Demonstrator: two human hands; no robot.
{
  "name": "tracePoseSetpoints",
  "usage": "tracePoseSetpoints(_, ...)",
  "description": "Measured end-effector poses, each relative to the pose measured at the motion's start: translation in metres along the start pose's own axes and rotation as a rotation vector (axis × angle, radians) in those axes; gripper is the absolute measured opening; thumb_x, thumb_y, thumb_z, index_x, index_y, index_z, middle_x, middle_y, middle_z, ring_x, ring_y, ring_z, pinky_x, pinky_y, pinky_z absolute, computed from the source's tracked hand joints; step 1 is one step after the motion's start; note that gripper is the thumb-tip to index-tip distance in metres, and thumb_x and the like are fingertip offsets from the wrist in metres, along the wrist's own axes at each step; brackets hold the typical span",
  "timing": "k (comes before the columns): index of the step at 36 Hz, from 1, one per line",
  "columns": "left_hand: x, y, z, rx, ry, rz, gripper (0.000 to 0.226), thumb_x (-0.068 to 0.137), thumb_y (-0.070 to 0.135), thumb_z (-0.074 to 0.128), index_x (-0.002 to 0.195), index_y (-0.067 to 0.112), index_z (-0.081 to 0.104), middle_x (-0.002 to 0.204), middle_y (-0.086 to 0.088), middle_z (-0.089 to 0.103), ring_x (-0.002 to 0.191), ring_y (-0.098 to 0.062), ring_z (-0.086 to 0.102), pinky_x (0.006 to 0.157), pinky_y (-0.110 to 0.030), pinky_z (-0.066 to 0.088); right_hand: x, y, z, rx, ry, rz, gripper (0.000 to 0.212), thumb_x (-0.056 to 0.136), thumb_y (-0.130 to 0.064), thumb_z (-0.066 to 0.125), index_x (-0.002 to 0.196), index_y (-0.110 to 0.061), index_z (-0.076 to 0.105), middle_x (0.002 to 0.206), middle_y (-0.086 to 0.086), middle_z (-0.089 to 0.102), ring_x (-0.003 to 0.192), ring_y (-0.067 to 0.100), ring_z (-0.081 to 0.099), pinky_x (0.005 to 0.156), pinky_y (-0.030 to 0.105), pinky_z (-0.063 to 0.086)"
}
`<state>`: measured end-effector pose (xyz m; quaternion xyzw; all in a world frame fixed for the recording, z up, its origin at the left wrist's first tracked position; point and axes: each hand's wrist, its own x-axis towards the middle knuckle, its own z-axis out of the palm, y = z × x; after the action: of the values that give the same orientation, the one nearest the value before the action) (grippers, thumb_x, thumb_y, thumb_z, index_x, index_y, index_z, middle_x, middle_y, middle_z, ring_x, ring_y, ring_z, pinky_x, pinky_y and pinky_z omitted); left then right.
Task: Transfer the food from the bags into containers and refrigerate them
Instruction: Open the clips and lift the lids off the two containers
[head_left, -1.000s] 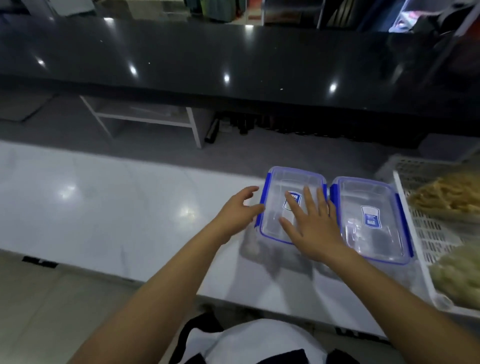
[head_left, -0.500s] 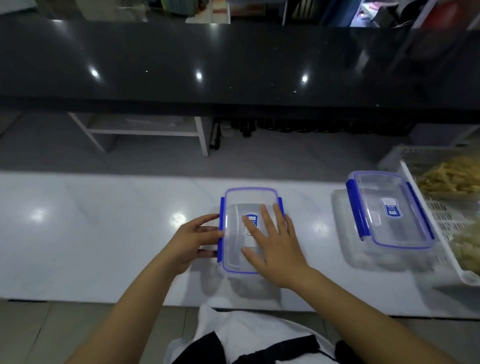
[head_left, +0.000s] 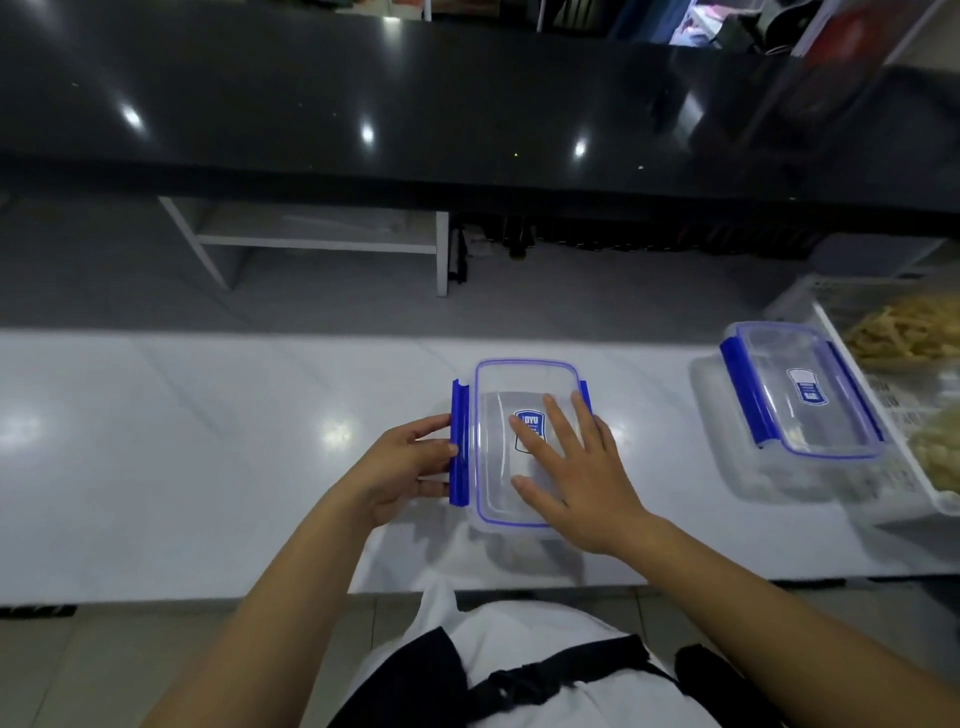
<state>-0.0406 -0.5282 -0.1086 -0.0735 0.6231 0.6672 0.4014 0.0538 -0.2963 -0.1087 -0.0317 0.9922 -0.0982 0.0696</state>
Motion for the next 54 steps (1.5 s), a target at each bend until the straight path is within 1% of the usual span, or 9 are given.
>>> tracePoseSetpoints(5,-0.005,0.0,0.009,0.07,0.026,0.057,0.048,0.092,0.018,0.072,0.136,0.029,0.056,0.104,0.004,0.077,0.093,-0.02,0.075,0.067,-0.034,0.062,-0.004,-0.018,-0.004,0.056,-0.028,0.076,0.075,0.088,-0.08,0.005,0.156,-0.048,-0.006,0.165,-0.006,-0.022,0.145,0.018,-0.038,0.122,0.046,-0.012)
tracePoseSetpoints(10,-0.012,-0.001,0.027,0.282,0.069,0.17,0.059,0.084,0.022,0.08,0.127,0.041,0.045,0.108,0.016,0.062,0.094,-0.011,0.065,0.056,-0.019,0.056,-0.011,-0.034,-0.005,0.238,-0.055,0.139,0.072,0.095,-0.066,0.041,0.156,-0.049,0.006,0.166,-0.01,-0.018,0.148,0.016,-0.032,0.122,0.047,-0.008)
tracePoseSetpoints(16,-0.015,0.005,0.022,0.381,0.107,0.153,0.07,0.086,0.016,0.079,0.145,0.03,0.043,0.119,0.005,0.059,0.09,-0.014,0.064,0.053,-0.021,0.057,-0.015,-0.011,-0.032,0.87,0.244,0.489,0.065,0.09,-0.035,0.072,0.147,-0.041,0.042,0.158,-0.008,0.034,0.14,0.014,0.036,0.105,0.035,0.045)
tracePoseSetpoints(18,-0.015,0.008,0.018,0.374,0.092,0.135,0.072,0.085,0.015,0.079,0.147,0.03,0.043,0.124,0.001,0.06,0.093,-0.016,0.066,0.059,-0.026,0.061,-0.012,0.005,-0.045,1.074,0.172,0.72,0.062,0.088,-0.03,0.076,0.143,-0.038,0.047,0.143,-0.003,0.049,0.122,0.018,0.053,0.083,0.034,0.055)
tracePoseSetpoints(22,-0.016,0.01,0.015,0.332,0.066,0.092,0.072,0.084,0.011,0.08,0.145,0.031,0.046,0.122,-0.003,0.064,0.097,-0.021,0.068,0.069,-0.039,0.064,-0.01,0.03,-0.049,1.34,-0.106,0.841,0.045,0.085,-0.015,0.079,0.126,-0.025,0.063,0.108,0.008,0.075,0.096,0.028,0.074,0.075,0.046,0.063)
tracePoseSetpoints(40,-0.022,0.011,0.012,0.22,0.072,0.042,0.07,0.083,0.011,0.08,0.142,0.035,0.051,0.113,-0.003,0.073,0.095,-0.023,0.073,0.075,-0.046,0.064,-0.021,0.045,-0.033,1.392,-0.109,0.928,0.027,0.093,-0.002,0.063,0.118,-0.012,0.067,0.1,0.016,0.077,0.089,0.033,0.076,0.071,0.045,0.063)
tracePoseSetpoints(46,-0.029,0.01,0.004,0.249,0.234,0.113,0.074,0.085,0.031,0.079,0.149,0.033,0.042,0.147,0.0,0.048,0.123,-0.026,0.058,0.089,-0.038,0.056,-0.035,0.028,-0.05,1.375,0.184,0.877,0.026,0.096,-0.026,0.066,0.122,-0.024,0.066,0.119,0.003,0.068,0.105,0.023,0.069,0.086,0.044,0.06)
tracePoseSetpoints(49,-0.034,0.012,0.0,0.231,0.304,0.184,0.06,0.091,0.041,0.07,0.146,0.034,0.046,0.149,0.003,0.049,0.128,-0.023,0.055,0.09,-0.033,0.052,-0.038,0.015,-0.058,1.47,0.151,0.836,0.036,0.095,-0.038,0.064,0.128,-0.023,0.063,0.124,0.002,0.066,0.11,0.024,0.067,0.091,0.048,0.057)
tracePoseSetpoints(54,-0.041,0.023,0.01,0.129,0.071,0.067,0.043,0.088,0.06,0.061,0.126,0.038,0.059,0.131,0.008,0.062,0.121,-0.019,0.061,0.093,-0.042,0.057,-0.034,0.002,-0.065,1.623,0.029,0.847,0.044,0.094,-0.056,0.056,0.126,-0.028,0.063,0.119,0.004,0.069,0.107,0.027,0.069,0.079,0.047,0.061)
